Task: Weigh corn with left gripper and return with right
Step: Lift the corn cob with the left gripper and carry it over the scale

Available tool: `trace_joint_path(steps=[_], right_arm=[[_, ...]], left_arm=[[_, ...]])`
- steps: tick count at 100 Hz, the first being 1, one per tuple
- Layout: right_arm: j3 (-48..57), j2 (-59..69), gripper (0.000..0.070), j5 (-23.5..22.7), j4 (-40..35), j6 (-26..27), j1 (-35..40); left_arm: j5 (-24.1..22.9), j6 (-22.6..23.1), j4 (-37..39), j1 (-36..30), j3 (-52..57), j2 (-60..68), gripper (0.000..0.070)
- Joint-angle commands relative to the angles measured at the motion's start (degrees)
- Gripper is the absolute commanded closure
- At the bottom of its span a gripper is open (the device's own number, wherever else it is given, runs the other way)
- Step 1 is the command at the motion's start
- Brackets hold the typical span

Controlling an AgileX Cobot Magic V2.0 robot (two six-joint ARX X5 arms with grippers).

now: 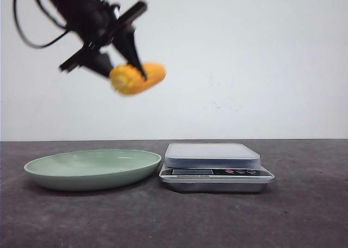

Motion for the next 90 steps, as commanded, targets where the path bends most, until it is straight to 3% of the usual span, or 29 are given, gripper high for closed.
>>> trace_joint_path(steps=[1,34,55,90], right_arm=[[0.81,0.28,0.0243,0.13,0.94,-0.66,-0.04],[0.81,0.28,0.0243,0.13,0.96,-0.7,-0.04],[0.81,0.28,0.0243,0.13,0.94,-0.68,-0.04],[0.81,0.28,0.0243,0.11,0.92,-0.68,-0.04]], left_arm=[[0.42,0.61,0.48,-1.25,3.76,0.44,0.069],[-0.98,-1.16,2.38,-7.37,13.68,0.44,0.069],[-8.39,-1.11,2.67,-11.3,15.13,0.94,0.069],[-9.46,-1.92,2.78,-14.51,15.13,9.62,0.069]])
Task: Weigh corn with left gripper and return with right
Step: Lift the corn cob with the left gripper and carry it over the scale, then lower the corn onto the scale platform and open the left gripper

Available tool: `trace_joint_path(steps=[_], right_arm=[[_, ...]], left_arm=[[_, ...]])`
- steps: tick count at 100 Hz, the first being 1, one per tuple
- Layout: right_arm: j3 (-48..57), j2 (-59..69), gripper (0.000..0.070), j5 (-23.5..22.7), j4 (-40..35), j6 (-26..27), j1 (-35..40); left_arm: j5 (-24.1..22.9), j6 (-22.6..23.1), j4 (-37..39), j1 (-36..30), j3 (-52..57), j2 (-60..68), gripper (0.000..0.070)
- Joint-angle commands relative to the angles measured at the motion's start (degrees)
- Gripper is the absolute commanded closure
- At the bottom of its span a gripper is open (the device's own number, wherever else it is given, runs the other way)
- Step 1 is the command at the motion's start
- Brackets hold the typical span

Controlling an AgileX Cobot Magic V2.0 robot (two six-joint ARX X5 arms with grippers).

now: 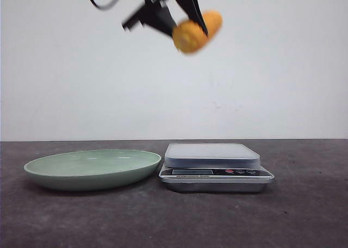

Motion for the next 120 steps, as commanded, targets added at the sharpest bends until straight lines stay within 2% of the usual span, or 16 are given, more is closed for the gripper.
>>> trace_joint_path(steps=[1,34,63,84,89,100,107,116,120], right_arm=[[0.81,0.28,0.0243,0.11,0.66,-0.66,-0.04],[0.81,0.26,0.0243,0.09,0.17,-0.57,-0.04],[0.81,0.26,0.0243,0.22,-0.46,-0.57,-0.04],[0.81,0.26,0.0243,0.42,-0.42,-0.57,-0.04],[0.81,0.26,0.0243,1.01,-0.39,-0.57,-0.04],[0.81,0.26,0.0243,1.64,-0.42,-0.57,-0.04],[0.81,0.26,0.0243,1.7,-0.42,-0.57,-0.04],[0.81,0.26,0.0243,1.81,-0.42,-0.57,-0.04],[0.81,0.26,0.0243,1.79,-0.42,-0.57,-0.04]], left_arm=[[-0.13,-0.92,0.31,-0.83,1.49,3.13,0.069],[-0.22,-6.71,-2.12,-1.31,1.49,14.03,0.069],[0.44,-7.54,-5.18,-1.64,1.49,19.06,0.0688],[0.31,-7.52,-4.72,-1.64,1.49,19.32,0.0652],[0.31,-7.52,-4.83,-1.64,1.49,19.32,0.06],[0.31,-7.52,-5.14,-1.64,1.49,19.32,0.042],[0.28,-7.5,-5.6,-1.64,1.49,19.32,0.0333],[0.28,-7.48,-6.08,-1.64,1.49,19.32,0.0256],[0.28,-7.5,-6.08,-1.64,1.49,19.32,0.0242]])
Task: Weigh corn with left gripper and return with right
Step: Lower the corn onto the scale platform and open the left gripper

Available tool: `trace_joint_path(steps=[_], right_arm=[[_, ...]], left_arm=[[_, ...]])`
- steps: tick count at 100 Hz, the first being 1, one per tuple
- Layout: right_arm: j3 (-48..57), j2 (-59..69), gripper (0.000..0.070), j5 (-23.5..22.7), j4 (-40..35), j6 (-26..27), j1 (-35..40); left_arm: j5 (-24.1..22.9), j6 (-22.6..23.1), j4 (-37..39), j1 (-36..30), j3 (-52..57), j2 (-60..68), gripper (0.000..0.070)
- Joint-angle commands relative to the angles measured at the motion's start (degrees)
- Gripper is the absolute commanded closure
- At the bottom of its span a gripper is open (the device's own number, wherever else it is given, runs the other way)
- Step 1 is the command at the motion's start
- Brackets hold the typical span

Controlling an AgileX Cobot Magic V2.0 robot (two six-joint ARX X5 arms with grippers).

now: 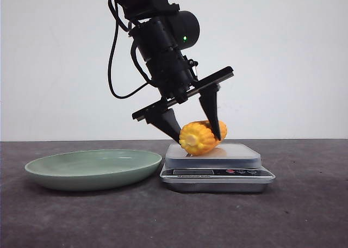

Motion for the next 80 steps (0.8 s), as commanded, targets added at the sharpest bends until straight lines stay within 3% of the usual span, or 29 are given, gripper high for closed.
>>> trace_joint_path(steps=[1,18,33,64,80], right_arm=[[0.81,0.26,0.0243,0.26,0.37,-0.57,-0.04],[0.81,0.26,0.0243,0.24,0.35,-0.57,-0.04],[0.81,0.26,0.0243,0.24,0.33,-0.57,-0.04],[0.81,0.26,0.0243,0.26,0.31,-0.59,-0.04],[0.81,0.26,0.0243,0.26,0.31,-0.59,-0.04]], left_arm=[[-0.39,-0.28,-1.25,-0.68,0.63,2.6,0.0237],[-0.39,-0.28,-1.25,-0.66,0.66,2.6,0.0204],[-0.66,-0.33,-1.25,-0.66,0.74,2.58,0.0],[-1.68,0.04,-3.3,-0.61,7.1,2.58,0.0],[-4.02,4.42,-8.07,-0.61,16.92,2.58,0.0]])
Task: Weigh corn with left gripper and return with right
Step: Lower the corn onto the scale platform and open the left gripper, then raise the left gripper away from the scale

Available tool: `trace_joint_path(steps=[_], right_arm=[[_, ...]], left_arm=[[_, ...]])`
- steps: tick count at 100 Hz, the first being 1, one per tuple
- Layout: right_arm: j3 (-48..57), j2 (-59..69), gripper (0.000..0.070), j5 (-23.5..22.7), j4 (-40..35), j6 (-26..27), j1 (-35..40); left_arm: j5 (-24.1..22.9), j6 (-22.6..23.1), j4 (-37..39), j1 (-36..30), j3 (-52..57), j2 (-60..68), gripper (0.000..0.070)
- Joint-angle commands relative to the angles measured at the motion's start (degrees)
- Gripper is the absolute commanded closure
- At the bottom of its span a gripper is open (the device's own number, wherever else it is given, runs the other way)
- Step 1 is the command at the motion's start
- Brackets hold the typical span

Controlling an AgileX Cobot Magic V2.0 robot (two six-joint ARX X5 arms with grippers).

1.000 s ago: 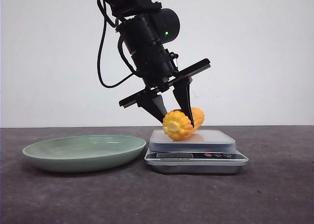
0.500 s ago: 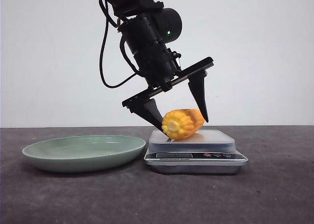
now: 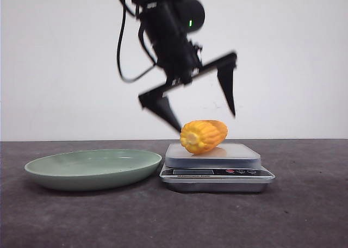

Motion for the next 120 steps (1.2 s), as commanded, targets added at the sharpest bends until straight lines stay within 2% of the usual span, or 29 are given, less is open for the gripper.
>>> trace_joint_path(steps=[1,28,54,69,73,83,87,120], right_arm=[[0.81,0.26,0.0243,0.24,0.31,-0.59,-0.04],[0.81,0.26,0.0243,0.26,0.35,-0.61,-0.04],[0.81,0.26,0.0243,0.24,0.2,-0.61,-0.04],[0.81,0.26,0.0243,0.22,0.0,-0.63,-0.04],[0.81,0.26,0.0243,0.22,-0.2,-0.61,-0.04],[0.76,0.26,0.0243,0.22,-0.98,-0.61,-0.04],[0.76,0.26,0.0243,0.22,-1.16,-0.61,-0.04],[0.74,0.26,0.0243,0.2,-3.48,-0.61,-0.04]], left_arm=[[-0.92,3.39,-1.25,-0.33,6.01,0.9,0.0],[-2.67,7.96,-14.97,-0.33,27.74,0.9,0.0],[-3.8,12.11,-30.38,-0.52,53.59,0.9,0.0],[-3.58,11.3,-31.56,-0.5,67.3,-0.72,0.0],[-3.98,11.34,-31.58,-0.5,70.07,-1.68,0.0043],[-3.78,12.33,-31.87,-0.5,70.53,-6.32,0.0272],[-3.78,13.05,-32.02,-0.5,70.53,-8.46,0.0324],[-4.07,13.05,-32.22,-0.5,69.77,-24.09,0.0323]])
